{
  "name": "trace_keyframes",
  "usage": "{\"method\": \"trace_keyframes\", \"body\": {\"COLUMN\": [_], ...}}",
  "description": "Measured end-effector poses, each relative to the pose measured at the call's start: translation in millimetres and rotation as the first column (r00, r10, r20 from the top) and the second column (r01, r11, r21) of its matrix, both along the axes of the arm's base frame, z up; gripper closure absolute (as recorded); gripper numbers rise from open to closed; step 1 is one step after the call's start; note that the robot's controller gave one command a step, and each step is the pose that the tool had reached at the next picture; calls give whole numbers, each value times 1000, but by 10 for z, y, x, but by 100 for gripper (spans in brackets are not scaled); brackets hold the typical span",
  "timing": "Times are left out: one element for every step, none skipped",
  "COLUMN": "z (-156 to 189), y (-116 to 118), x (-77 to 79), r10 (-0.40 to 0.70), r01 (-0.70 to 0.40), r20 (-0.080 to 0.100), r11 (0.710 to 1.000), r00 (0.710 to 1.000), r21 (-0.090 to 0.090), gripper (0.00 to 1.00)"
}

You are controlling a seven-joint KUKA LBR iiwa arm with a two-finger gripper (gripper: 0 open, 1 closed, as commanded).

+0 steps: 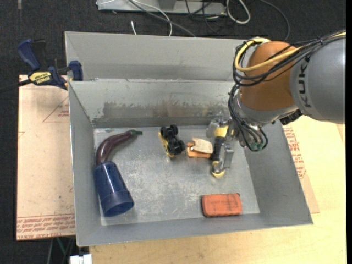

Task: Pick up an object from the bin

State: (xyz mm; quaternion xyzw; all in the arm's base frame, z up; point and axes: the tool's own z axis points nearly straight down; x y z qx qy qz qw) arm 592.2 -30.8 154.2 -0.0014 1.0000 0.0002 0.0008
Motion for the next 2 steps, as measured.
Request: {"method": "trace_keyframes", "body": {"z": [0, -599], "y": [0, 140], "x": [0, 3], "r10": [0, 123], "r01": [0, -123], "r20": [0, 3], "r11": [1000, 992], "r00": [1000, 992], "r21": [0, 1], "gripper": [0, 0]}}
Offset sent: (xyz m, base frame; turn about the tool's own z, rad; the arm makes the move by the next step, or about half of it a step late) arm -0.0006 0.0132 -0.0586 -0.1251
